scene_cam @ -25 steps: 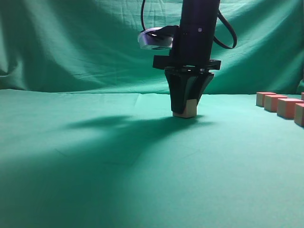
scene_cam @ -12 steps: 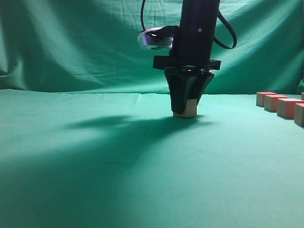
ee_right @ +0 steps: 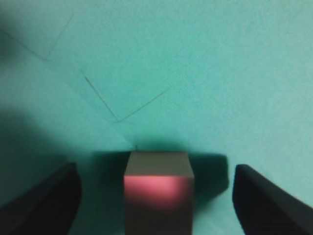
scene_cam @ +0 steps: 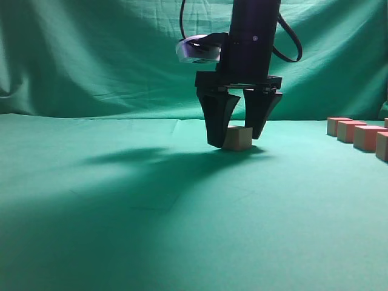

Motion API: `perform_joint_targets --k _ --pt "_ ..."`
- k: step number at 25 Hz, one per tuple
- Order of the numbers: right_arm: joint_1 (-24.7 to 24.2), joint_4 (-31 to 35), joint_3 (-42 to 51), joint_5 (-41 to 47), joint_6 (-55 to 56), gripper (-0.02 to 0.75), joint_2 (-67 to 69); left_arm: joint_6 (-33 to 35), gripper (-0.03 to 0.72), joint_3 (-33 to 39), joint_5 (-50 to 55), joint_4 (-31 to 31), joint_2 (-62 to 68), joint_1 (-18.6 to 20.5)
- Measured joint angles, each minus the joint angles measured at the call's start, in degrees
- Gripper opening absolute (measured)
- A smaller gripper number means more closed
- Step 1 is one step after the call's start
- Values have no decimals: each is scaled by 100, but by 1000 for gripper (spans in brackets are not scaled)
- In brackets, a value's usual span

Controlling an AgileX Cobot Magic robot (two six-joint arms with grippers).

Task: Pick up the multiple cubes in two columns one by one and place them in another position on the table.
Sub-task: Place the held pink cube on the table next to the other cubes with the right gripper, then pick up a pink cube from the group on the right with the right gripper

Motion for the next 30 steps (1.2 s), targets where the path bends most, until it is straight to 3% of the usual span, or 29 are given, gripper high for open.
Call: perform_joint_targets --k 12,18,25,29,30 --pt "0 -23 -1238 881 349 599 -226 0 0 0 0 0 0 0" --pt "0 -166 -1277 967 1132 599 -732 0 0 0 0 0 0 0" --pt "0 -389 -220 981 1269 599 -1865 0 0 0 0 0 0 0" --pt "0 -992 811 981 1520 599 -2643 0 0 0 0 0 0 0" --pt "0 -1156 1090 981 1561 554 -2835 0 0 0 0 0 0 0"
